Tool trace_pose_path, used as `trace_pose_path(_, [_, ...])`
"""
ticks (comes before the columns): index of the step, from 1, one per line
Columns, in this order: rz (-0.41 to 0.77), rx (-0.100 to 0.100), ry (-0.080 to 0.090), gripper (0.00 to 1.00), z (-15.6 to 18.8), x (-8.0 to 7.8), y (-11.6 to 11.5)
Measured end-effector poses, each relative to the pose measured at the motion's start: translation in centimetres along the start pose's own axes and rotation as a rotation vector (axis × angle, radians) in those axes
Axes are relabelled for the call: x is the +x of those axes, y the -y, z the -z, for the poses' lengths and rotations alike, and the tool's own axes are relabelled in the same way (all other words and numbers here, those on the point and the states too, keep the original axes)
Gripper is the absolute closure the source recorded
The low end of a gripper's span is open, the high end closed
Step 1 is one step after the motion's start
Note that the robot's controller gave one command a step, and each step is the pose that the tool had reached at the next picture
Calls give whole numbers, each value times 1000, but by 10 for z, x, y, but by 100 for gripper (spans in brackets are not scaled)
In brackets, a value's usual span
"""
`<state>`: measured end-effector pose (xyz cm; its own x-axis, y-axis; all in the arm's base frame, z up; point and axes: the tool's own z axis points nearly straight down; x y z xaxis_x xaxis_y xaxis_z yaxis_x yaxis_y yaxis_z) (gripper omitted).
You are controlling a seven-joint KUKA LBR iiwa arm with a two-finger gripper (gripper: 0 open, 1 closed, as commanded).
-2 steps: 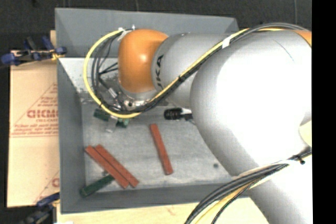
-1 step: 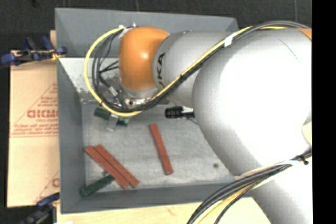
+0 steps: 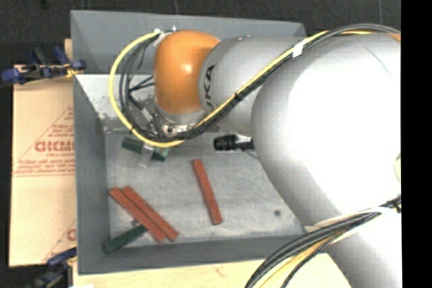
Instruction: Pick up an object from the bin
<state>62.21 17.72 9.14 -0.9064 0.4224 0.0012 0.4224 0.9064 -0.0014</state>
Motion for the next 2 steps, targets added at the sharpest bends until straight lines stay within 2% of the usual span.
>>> trace_pose_path(1, [0, 1, -2, 100, 22, 1, 0])
trace_pose_path(2, [0, -5, 5, 100, 39, -1, -1])
